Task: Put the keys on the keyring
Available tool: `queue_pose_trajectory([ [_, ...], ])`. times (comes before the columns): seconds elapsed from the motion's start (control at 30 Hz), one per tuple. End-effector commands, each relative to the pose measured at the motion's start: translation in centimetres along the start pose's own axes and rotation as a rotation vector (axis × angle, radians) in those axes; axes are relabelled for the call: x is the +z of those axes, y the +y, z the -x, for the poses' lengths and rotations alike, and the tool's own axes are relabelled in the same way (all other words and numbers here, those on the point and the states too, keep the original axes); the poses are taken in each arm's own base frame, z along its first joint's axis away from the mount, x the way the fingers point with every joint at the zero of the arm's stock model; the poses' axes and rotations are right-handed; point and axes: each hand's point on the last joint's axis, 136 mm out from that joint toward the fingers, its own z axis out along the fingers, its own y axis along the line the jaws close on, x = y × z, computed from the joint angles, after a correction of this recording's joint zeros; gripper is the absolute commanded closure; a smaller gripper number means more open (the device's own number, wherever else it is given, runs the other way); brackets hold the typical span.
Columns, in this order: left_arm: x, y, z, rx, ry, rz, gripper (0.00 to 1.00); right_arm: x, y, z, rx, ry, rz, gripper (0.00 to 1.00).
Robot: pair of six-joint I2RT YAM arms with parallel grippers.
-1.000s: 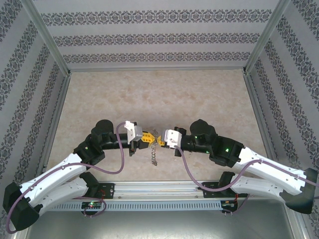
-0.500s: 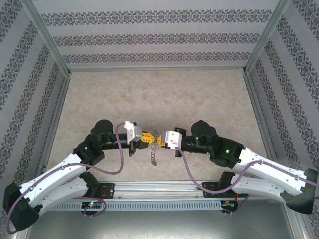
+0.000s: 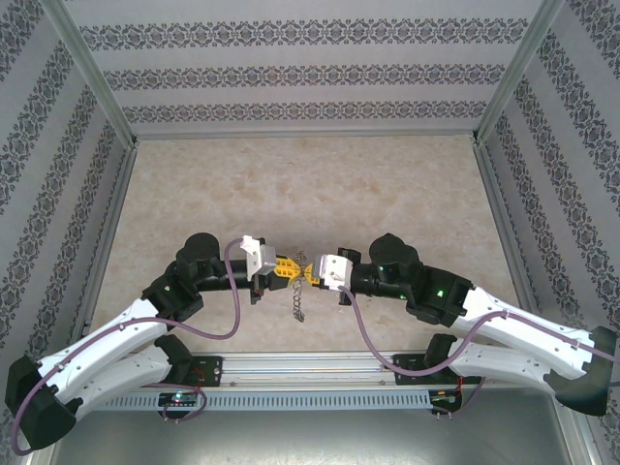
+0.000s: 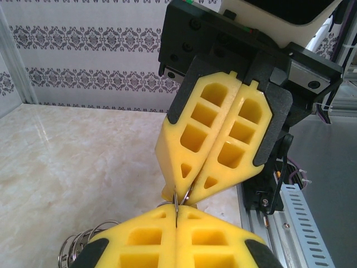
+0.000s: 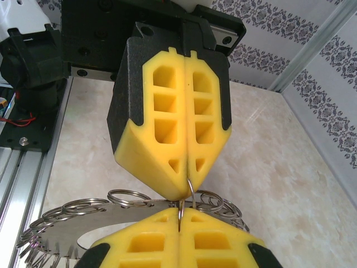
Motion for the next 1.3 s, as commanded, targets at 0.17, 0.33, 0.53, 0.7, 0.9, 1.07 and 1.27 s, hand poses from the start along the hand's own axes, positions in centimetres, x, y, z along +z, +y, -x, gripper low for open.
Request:
queue_pose_trajectory([
  [0.17,-0.2,-0.5,3.1,0.08,-0.101,-0.021,1.0,0.2,0.8,3.8,-0.05,-0.135,0.05,1.0],
  [0.33,-0.3,-0.6,3.2,0.083,-0.102,-0.022,1.0,0.1,0.4,4.2,-0.055,-0.141,0.036,1.0],
  [0.53,-0.3,-0.5,3.3,0.086,-0.103,-0.021,1.0,-0.1,0.4,4.7,-0.053,-0.159,0.04,1.0],
  [0.7,-0.3,-0.6,3.4,0.089,-0.107,-0.023,1.0,-0.4,0.5,5.1,-0.053,-0.176,0.041,1.0],
  [0.9,-0.4,-0.7,3.4,0.089,-0.106,-0.024,1.0,-0.6,0.5,5.3,-0.05,-0.187,0.043,1.0],
  [1.07,-0.3,-0.6,3.3,0.089,-0.104,-0.023,1.0,-0.7,0.4,5.3,-0.04,-0.194,0.039,1.0],
  [1.27,-0.4,-0.7,3.4,0.09,-0.105,-0.023,1.0,-1.0,0.3,5.6,-0.032,-0.207,0.043,1.0],
])
